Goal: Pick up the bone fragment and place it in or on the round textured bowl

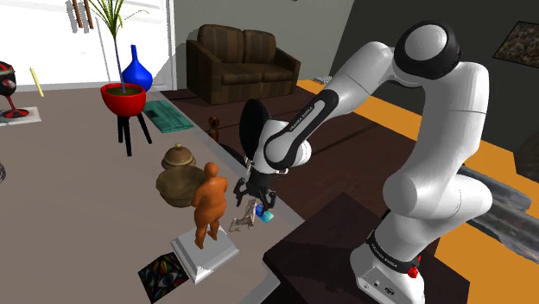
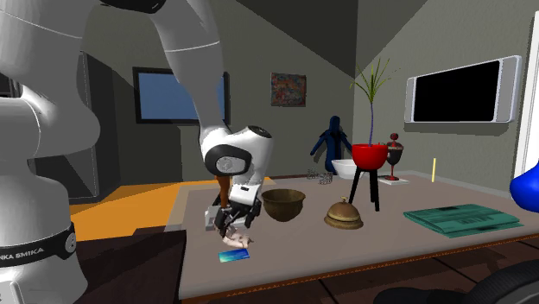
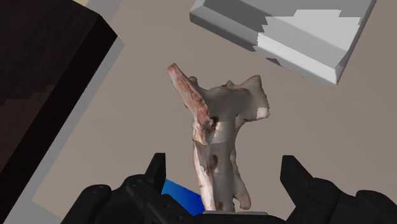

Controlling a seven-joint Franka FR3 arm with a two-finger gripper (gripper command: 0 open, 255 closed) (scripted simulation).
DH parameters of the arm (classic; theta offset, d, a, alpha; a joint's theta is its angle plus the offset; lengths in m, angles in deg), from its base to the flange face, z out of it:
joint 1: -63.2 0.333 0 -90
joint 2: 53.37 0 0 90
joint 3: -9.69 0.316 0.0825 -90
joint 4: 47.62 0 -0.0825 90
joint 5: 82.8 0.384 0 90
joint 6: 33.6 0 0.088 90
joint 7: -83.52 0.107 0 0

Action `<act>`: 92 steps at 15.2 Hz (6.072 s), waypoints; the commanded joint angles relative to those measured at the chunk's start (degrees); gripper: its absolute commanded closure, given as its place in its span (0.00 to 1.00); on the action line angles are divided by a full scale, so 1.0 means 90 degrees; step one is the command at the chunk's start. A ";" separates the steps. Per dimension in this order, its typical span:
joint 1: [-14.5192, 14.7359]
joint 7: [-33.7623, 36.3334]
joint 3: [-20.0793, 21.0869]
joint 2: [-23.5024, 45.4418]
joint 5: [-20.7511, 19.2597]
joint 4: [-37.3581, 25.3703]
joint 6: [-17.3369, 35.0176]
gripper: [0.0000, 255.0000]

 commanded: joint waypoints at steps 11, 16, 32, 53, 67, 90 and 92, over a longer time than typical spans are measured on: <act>0.0461 0.0120 -0.0446 0.0423 -0.0236 -0.0048 0.0424 0.00; 0.0461 0.0120 -0.0445 0.0423 -0.0236 -0.0048 0.0424 1.00; -0.0706 -0.0154 0.0942 -0.0602 0.0549 0.0156 -0.0438 1.00; -0.2436 -0.2424 0.2841 -0.4436 0.4435 -0.0252 -0.3553 1.00; 0.0811 0.1913 0.0710 0.0565 -0.0834 -0.3663 -0.3010 1.00; 0.2478 0.2312 -0.0376 0.2466 -0.1740 -0.5821 -0.3153 1.00; 0.2478 0.2312 -0.0376 0.2466 -0.1740 -0.5821 -0.3153 1.00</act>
